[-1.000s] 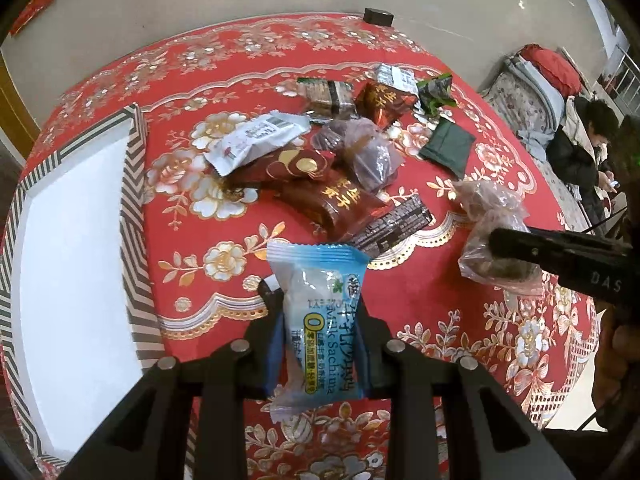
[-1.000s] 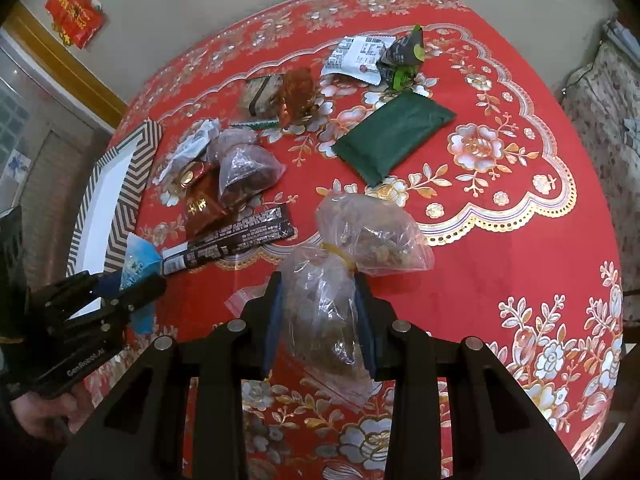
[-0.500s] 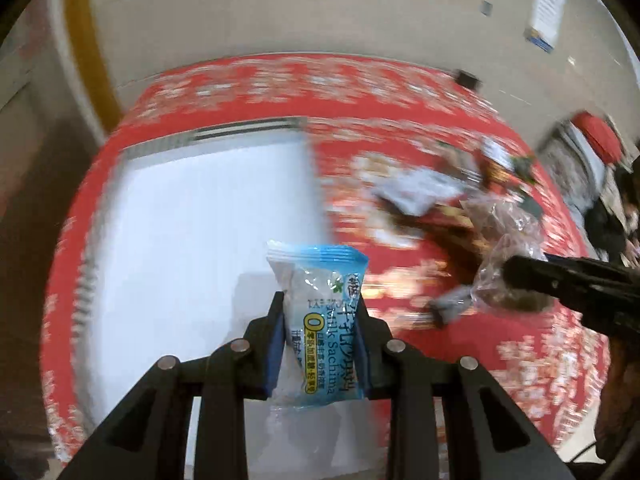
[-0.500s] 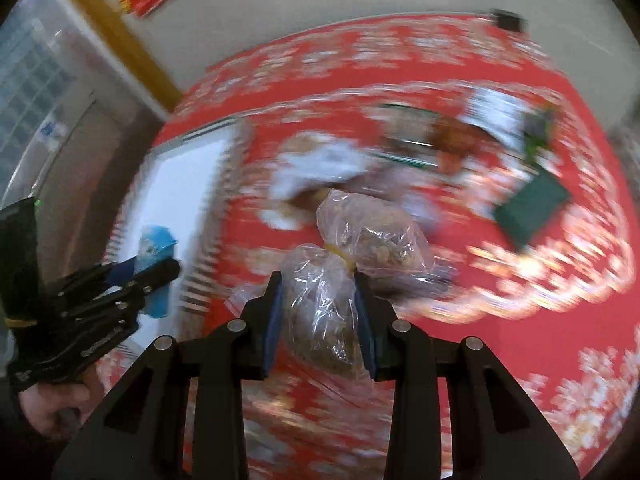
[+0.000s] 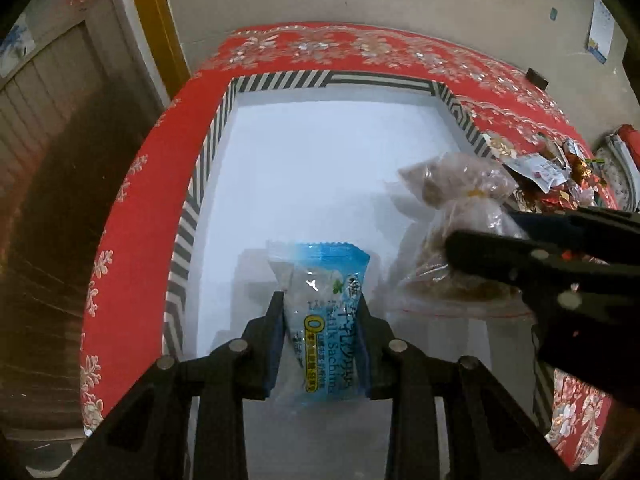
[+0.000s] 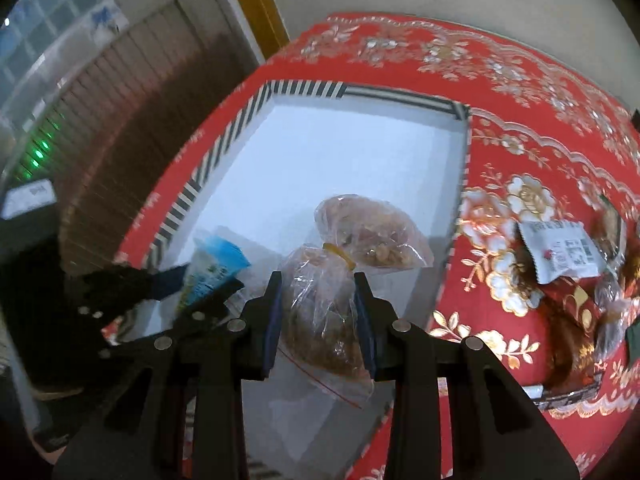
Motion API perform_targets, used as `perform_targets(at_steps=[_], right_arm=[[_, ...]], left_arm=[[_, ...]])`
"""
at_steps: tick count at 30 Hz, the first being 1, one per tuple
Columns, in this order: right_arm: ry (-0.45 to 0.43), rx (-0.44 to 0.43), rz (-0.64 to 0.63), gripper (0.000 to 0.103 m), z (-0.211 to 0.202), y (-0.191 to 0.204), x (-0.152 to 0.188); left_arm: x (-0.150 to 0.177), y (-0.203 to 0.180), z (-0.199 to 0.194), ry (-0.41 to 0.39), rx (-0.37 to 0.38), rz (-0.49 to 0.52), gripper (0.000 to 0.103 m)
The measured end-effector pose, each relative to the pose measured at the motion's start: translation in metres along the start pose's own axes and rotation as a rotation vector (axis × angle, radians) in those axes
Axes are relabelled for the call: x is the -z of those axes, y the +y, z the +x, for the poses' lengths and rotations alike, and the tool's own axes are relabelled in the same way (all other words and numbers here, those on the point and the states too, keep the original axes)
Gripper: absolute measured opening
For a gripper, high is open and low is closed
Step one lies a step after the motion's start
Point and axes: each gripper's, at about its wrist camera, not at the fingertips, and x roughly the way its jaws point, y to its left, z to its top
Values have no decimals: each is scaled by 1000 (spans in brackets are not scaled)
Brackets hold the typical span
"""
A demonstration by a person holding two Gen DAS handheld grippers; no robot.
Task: Organize snacks
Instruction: 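Carry the blue biscuit and date bag into the white tray and release both, then grasp the white printed packet with the left tool while the right tool grasps a nut bag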
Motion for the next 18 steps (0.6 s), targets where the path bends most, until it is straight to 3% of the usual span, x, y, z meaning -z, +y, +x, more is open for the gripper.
perform_targets(at_steps=[1,2,3,4,10,12,18], right_arm=[[0,22,2,34,1,1,0],[-18,30,8,40,-2,3,1],[-28,34,12,53,-5,5,1],[-41,33,18,60,-10,5,1],[-155,45,31,62,-41,3,9],[-194,85,48,62,-53,-8,14],[-237,221,182,62,-80,-84,47]], left_arm=[[1,2,-1,-3,-8,3,50],[0,2,-1,-8,-20,4,73],[0,3,-1,-16,-30,1,82],[0,4,-2,-29,-36,-4,90],[-7,-2,-12,-85,-39,-22,90],[-10,-11,-17,-116,-25,-22,90],[-18,-62,-34,-180,42,64,90]])
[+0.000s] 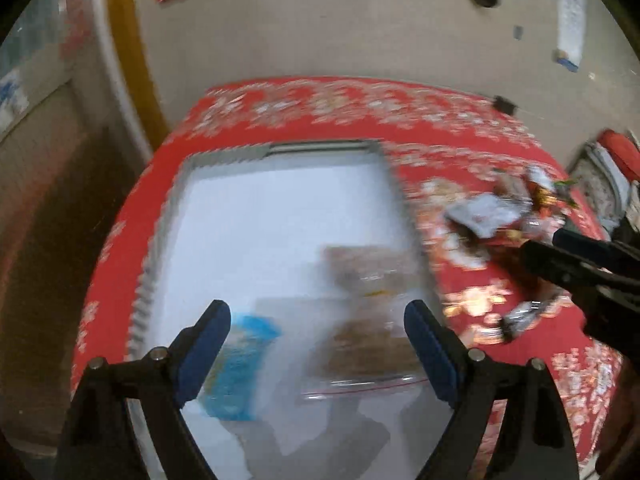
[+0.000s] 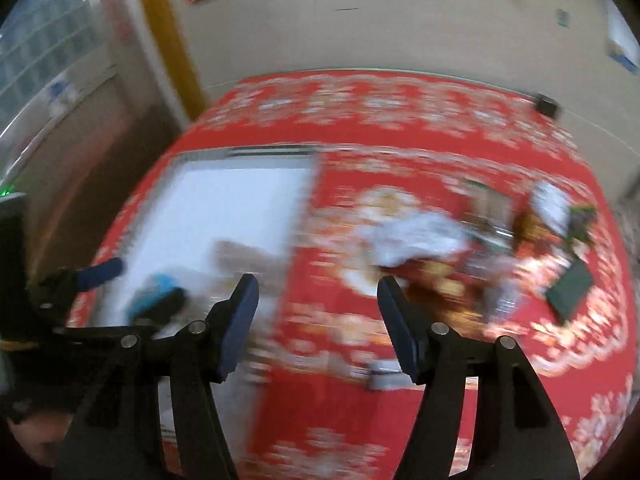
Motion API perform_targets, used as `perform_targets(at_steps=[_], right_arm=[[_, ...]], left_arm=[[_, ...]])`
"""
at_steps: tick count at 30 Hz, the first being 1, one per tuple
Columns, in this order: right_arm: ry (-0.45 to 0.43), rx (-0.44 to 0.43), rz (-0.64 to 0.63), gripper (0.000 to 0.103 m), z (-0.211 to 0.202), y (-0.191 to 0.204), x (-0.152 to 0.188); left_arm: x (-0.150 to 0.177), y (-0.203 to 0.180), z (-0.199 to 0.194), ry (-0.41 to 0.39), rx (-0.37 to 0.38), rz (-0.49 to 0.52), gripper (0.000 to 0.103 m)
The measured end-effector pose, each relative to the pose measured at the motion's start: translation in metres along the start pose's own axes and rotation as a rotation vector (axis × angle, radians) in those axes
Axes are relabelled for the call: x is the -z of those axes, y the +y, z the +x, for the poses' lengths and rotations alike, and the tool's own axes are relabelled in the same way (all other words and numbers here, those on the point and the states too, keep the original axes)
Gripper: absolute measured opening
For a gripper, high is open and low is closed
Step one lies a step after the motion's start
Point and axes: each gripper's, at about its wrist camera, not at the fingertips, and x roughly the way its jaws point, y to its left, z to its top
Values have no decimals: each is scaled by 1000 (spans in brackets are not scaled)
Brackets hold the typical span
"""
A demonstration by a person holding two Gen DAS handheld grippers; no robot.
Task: Organize snacks
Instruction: 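Grasp the white printed packet with the left tool while the right tool grasps a nut bag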
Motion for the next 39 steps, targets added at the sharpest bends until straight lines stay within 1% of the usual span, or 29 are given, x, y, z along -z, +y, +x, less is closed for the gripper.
perform_targets(at_steps=[1,3,5,7,9,10,14,15,17,19,20,21,22,23,25,28,30,32,33,35,37,39], right_arm=[[-3,19,16,62,-1,-12,3],[2,69,76,62,-1,-56,12],[13,93,123,62,1,-89,17],[29,67,137,62,5,-116,16],[54,38,120,62,12,-126,13],[80,26,99,62,20,-132,10],[119,38,56,62,39,-138,3],[124,28,43,62,43,-138,1],[142,34,2,62,51,-137,-4],[169,18,-46,61,60,-134,-8],[189,22,-70,51,65,-133,-8],[222,35,-99,46,71,-131,-7],[225,42,-108,45,72,-131,-6],[210,52,-116,44,69,-132,-4],[197,46,-99,44,62,-138,2],[186,2,-26,44,43,-153,14],[182,-10,0,44,31,-160,21],[184,-25,8,44,18,-163,33],[187,-27,12,44,16,-164,36],[196,-32,15,44,11,-166,44],[208,-35,32,44,11,-170,50],[210,-29,46,44,11,-173,52]], left_arm=[[-1,-11,-2,-5,20,20,90],[-1,-32,-2,0,54,67,90],[1,-55,-1,12,94,119,90],[0,-73,-3,7,117,158,90],[-1,-85,-5,-3,131,175,90],[-2,-89,-5,-3,135,175,90],[-5,-98,3,39,134,147,90],[-4,-99,5,50,137,139,90],[-4,-102,10,71,138,123,90],[-2,-104,15,89,146,103,90],[-4,-105,19,107,150,82,90],[-4,-105,22,118,149,64,90],[-6,-106,25,128,151,52,90],[-9,-107,29,134,158,43,90],[-19,-109,35,115,174,41,90],[-44,-114,48,76,214,66,90],[-64,-123,63,95,254,121,90],[-80,-134,78,97,251,190,90],[-86,-139,87,114,257,219,90],[-96,-147,102,141,234,245,90],[-99,-156,112,169,260,276,90],[-98,-165,122,205,252,333,90]])
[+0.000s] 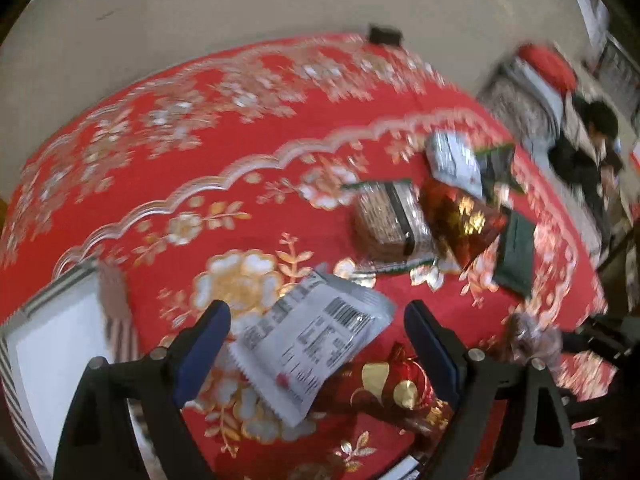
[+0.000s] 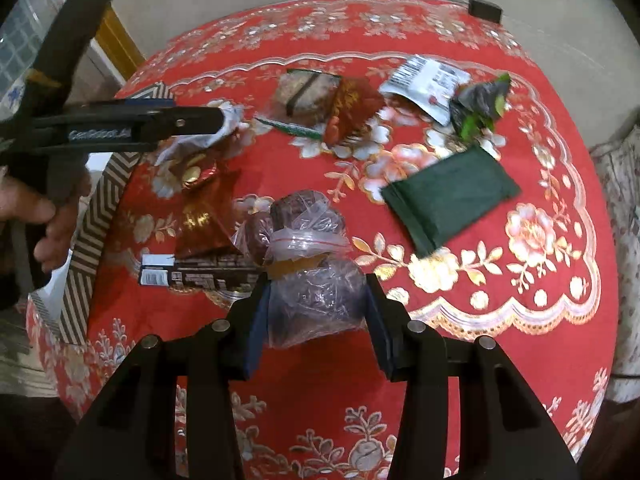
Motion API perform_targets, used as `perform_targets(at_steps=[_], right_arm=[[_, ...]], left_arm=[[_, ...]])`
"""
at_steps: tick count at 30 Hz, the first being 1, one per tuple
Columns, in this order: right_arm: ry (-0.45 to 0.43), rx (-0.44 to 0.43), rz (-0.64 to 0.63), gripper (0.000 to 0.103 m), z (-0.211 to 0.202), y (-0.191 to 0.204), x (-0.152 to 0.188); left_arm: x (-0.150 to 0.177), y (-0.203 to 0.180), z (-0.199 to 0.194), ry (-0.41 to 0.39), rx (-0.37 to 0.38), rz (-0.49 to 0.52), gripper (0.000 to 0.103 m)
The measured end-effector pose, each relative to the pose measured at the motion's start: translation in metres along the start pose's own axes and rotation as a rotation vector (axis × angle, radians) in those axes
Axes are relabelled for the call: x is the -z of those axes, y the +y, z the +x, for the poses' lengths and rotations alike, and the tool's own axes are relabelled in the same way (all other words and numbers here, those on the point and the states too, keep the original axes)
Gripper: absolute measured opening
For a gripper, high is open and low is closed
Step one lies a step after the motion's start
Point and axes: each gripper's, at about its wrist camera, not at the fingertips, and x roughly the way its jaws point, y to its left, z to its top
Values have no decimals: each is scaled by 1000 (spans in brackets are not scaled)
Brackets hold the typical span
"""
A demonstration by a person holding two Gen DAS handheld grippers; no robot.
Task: Organize snacks
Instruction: 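Grasp the white printed packet with the left tool while the right tool grasps a nut bag, then carry the white packet and nut bag into the white tray and release both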
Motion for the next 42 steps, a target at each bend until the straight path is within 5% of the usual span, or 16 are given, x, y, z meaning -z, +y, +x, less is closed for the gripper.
perform_targets(at_steps=[4,11,24,31,42], right_arm=[[-10,4,15,44,-2,-2,-1],[-6,2,17,44,0,3,-3],[-25,-10,85,44,-7,-10,3],[-14,-10,80,44,-9,-3,11],[-39,2,30,44,-18,13,8]], left_arm=[[2,-2,14,55,-15,40,87],[4,19,12,40,2,-40,19],[36,-1,-28,-28,79,-148,18],[69,-28,-54,-51,-164,-179,18],[88,-34,-60,-34,-184,-206,18]])
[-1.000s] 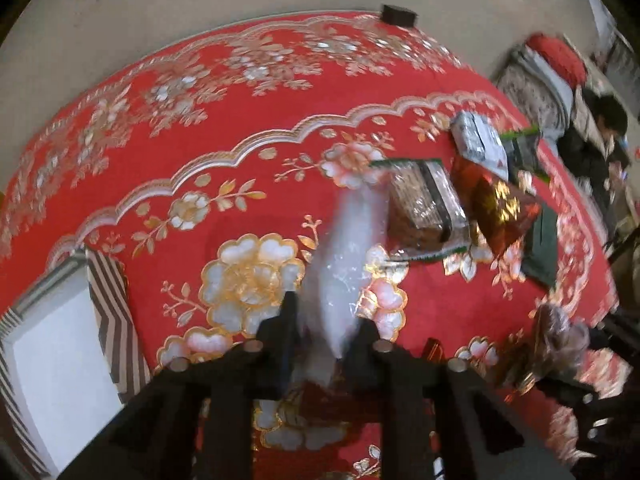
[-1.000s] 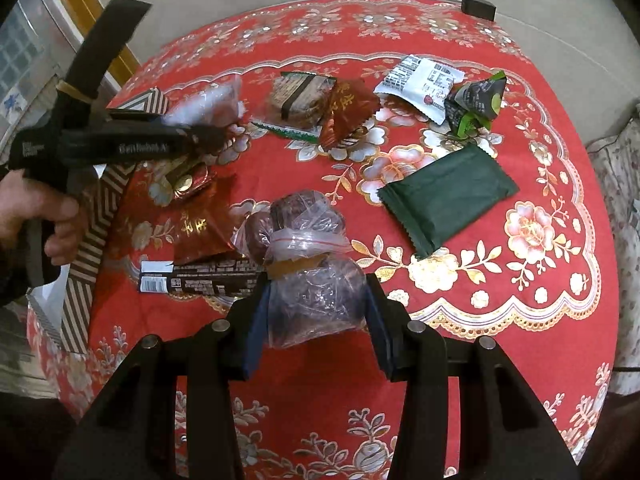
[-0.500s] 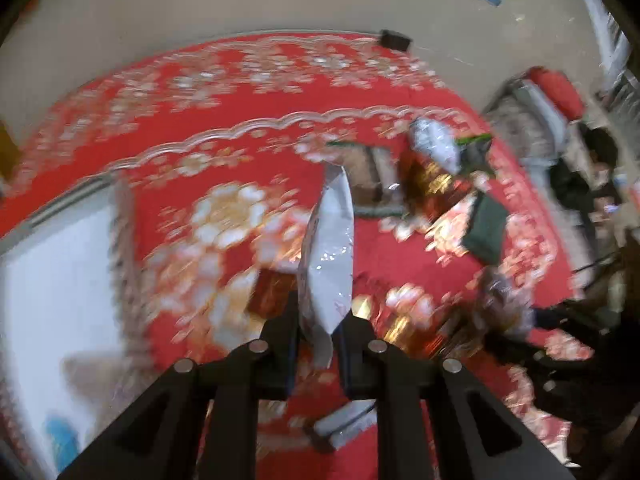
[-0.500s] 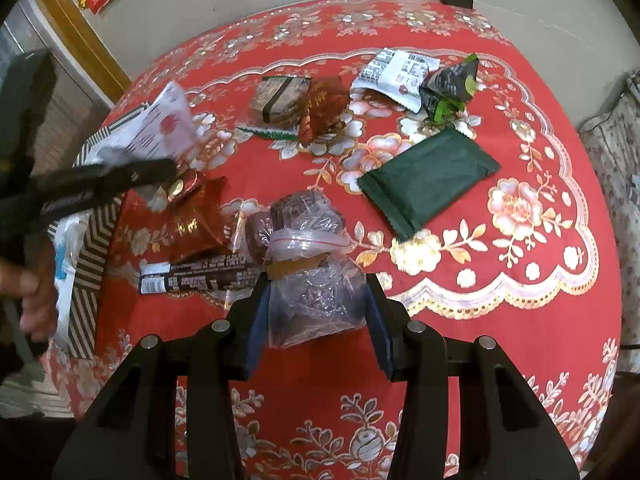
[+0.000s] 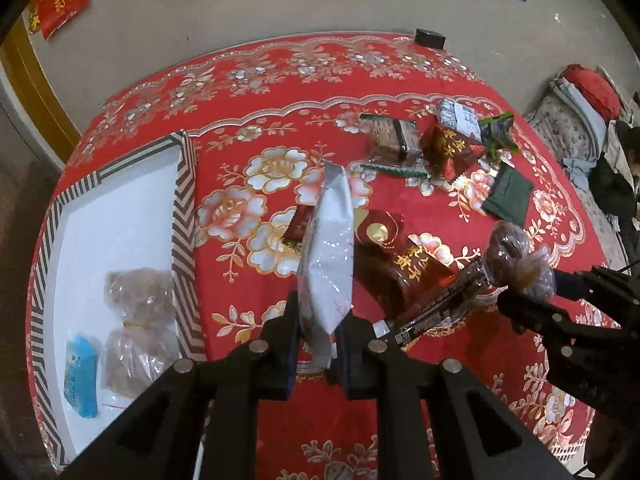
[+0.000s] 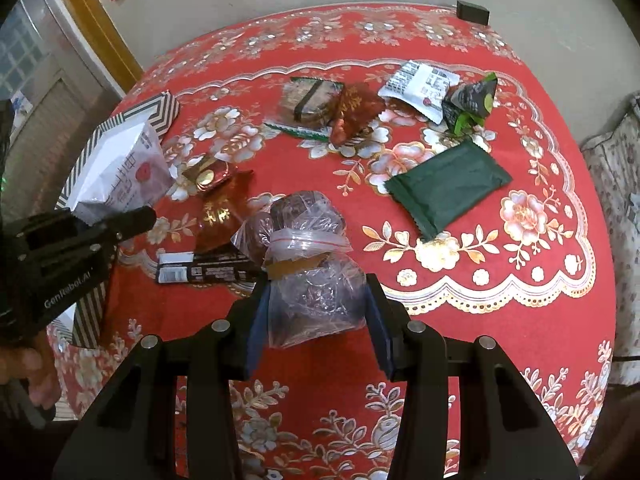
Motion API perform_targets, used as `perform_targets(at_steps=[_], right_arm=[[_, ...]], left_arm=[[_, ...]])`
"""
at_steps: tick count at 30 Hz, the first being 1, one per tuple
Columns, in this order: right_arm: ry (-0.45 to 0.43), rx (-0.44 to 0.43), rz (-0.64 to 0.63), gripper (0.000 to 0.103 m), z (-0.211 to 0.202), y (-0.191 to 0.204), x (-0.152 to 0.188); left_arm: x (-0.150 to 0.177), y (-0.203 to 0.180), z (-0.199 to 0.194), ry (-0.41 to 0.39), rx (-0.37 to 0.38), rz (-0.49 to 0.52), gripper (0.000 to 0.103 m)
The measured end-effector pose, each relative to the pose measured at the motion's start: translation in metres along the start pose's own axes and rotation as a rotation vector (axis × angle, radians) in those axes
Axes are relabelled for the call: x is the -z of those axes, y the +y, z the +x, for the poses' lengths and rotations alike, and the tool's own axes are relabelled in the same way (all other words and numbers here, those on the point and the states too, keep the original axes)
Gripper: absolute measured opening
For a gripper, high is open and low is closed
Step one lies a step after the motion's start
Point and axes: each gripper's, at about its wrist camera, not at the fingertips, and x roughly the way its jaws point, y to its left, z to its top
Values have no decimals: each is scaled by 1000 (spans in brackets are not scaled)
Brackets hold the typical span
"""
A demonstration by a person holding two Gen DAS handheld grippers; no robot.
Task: Organize snacks
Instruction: 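Carry the white packet and nut bag into the white tray and release both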
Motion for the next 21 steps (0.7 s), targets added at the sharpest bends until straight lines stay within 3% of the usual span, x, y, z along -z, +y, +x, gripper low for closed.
perform_targets(at_steps=[21], right_arm=[[-25,23,1,44,-13,12,4]], left_arm=[[5,4,-9,-12,29,-1,18]])
